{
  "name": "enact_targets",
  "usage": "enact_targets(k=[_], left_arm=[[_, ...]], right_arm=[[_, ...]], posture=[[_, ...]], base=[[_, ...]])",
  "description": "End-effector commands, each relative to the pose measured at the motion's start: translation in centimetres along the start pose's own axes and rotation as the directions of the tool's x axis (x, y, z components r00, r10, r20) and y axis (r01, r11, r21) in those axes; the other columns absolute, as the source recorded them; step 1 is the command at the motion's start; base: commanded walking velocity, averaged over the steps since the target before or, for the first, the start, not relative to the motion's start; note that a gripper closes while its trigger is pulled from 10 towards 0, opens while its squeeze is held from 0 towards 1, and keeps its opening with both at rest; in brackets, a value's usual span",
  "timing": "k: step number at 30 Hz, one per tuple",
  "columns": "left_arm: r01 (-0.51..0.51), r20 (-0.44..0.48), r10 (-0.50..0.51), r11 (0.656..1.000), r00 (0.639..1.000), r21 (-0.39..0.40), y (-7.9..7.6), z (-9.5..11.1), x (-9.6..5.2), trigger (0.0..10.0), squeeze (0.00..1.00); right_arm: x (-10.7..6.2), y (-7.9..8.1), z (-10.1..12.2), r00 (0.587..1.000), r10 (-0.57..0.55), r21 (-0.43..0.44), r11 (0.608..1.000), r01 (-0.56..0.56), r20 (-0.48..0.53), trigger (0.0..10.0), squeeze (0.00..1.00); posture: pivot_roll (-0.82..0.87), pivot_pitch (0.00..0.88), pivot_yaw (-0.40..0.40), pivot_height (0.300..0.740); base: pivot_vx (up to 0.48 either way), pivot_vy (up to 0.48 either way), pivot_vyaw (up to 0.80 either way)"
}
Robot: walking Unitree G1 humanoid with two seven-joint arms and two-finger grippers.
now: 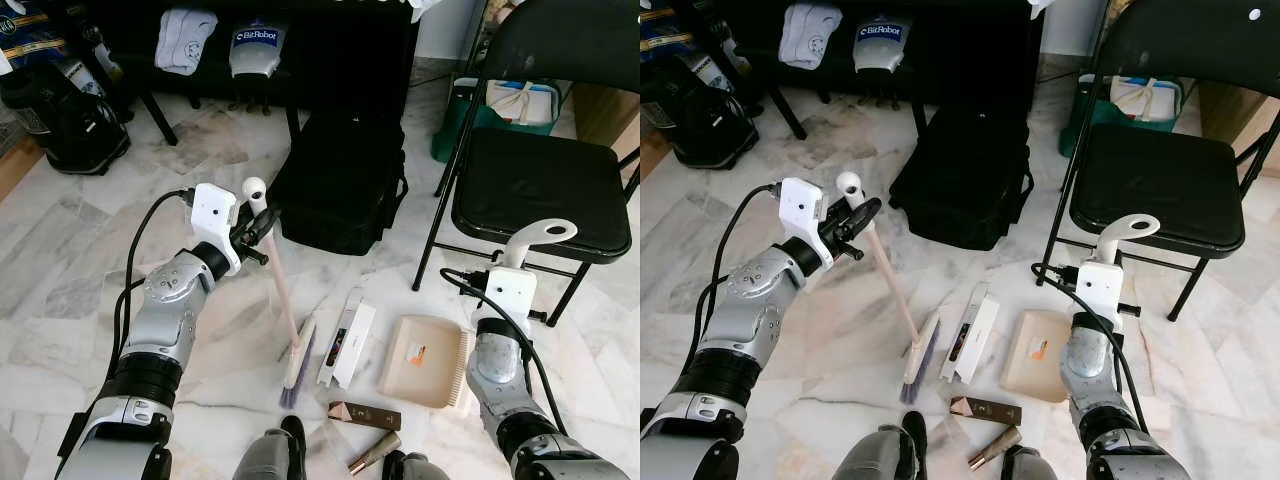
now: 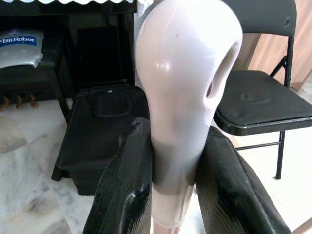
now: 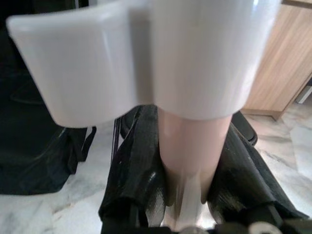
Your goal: Sweep floor
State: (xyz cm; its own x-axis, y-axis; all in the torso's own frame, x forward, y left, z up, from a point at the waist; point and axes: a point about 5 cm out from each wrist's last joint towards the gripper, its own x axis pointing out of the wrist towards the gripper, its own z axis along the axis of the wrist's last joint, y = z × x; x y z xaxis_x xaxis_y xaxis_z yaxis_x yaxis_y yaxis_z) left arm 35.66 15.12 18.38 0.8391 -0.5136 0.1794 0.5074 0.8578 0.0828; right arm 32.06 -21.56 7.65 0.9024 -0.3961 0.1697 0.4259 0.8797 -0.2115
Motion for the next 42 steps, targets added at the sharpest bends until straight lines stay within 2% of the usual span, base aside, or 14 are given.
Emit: enact_targets(k=[1, 3, 11, 24, 28, 31, 33, 35, 40, 42], left_arm=[[-0.014, 0.019, 0.014, 1.0, 1.0, 0.003, 0.6, 0.5, -0.6, 10.0, 0.0], [-0.018, 0.016, 0.018, 1.0, 1.0, -0.002, 0.7, 0.5, -0.7, 10.0, 0.0], [-0.019, 0.015, 0.02, 0.999, 1.0, -0.038, 0.7, 0.6, -0.9, 10.0, 0.0], [-0.008, -0.032, 0.005, 0.996, 0.999, -0.091, 0.5, -0.1, -1.4, 10.0, 0.0], [0.06, -0.051, -0.068, 0.987, 0.996, -0.148, -0.2, -0.3, -1.6, 10.0, 0.0], [0.146, -0.045, -0.16, 0.963, 0.986, -0.228, -1.1, 0.0, -1.8, 10.0, 0.0], [0.181, -0.052, -0.198, 0.955, 0.979, -0.236, -1.3, 0.1, -2.0, 10.0, 0.0], [0.208, -0.05, -0.226, 0.946, 0.973, -0.247, -1.4, 0.3, -2.2, 10.0, 0.0], [0.26, 0.022, -0.267, 0.914, 0.963, -0.31, -1.4, 1.8, -2.5, 10.0, 0.0], [0.254, 0.027, -0.258, 0.918, 0.966, -0.306, -1.1, 2.3, -2.6, 10.0, 0.0]], right_arm=[[-0.8, 0.2, -0.8, 0.999, 0.017, -0.004, 1.0, -0.018, -0.03, 10.0, 0.0], [-1.3, 0.3, -1.5, 0.998, 0.026, -0.014, 1.0, -0.027, -0.062, 10.0, 0.0], [-1.8, 0.4, -2.0, 0.995, 0.04, -0.024, 0.999, -0.043, -0.09, 10.0, 0.0], [-2.0, 0.3, -2.4, 0.994, 0.048, -0.05, 0.997, -0.053, -0.102, 10.0, 0.0], [-2.0, 0.3, -2.4, 0.994, 0.048, -0.051, 0.997, -0.054, -0.102, 10.0, 0.0], [-1.9, 0.3, -2.3, 0.994, 0.046, -0.053, 0.997, -0.051, -0.101, 10.0, 0.0], [-1.9, 0.3, -2.3, 0.994, 0.045, -0.055, 0.997, -0.05, -0.101, 10.0, 0.0], [-1.9, 0.2, -2.3, 0.994, 0.044, -0.057, 0.997, -0.05, -0.101, 10.0, 0.0], [-1.9, 0.3, -2.3, 0.994, 0.043, -0.061, 0.997, -0.049, -0.101, 10.0, 0.0], [-1.9, 0.3, -2.3, 0.994, 0.042, -0.061, 0.997, -0.049, -0.101, 10.0, 0.0]], posture=[[0.2, 0.226, 0.097, 0.74], [0.21, 0.228, 0.097, 0.74], [0.21, 0.231, 0.099, 0.74], [0.21, 0.233, 0.099, 0.74], [0.21, 0.235, 0.098, 0.74], [0.21, 0.237, 0.098, 0.74], [0.21, 0.236, 0.097, 0.74], [0.21, 0.237, 0.098, 0.74], [0.21, 0.238, 0.098, 0.74], [0.21, 0.239, 0.099, 0.74]], base=[[0.0, 0.0, 0.0], [0.0, 0.0, 0.0], [0.0, 0.0, 0.0], [0.0, 0.0, 0.0], [0.0, 0.0, 0.0], [0.0, 0.0, 0.0], [0.0, 0.0, 0.0], [0.0, 0.0, 0.0], [0.0, 0.0, 0.0], [0.0, 0.0, 0.0]])
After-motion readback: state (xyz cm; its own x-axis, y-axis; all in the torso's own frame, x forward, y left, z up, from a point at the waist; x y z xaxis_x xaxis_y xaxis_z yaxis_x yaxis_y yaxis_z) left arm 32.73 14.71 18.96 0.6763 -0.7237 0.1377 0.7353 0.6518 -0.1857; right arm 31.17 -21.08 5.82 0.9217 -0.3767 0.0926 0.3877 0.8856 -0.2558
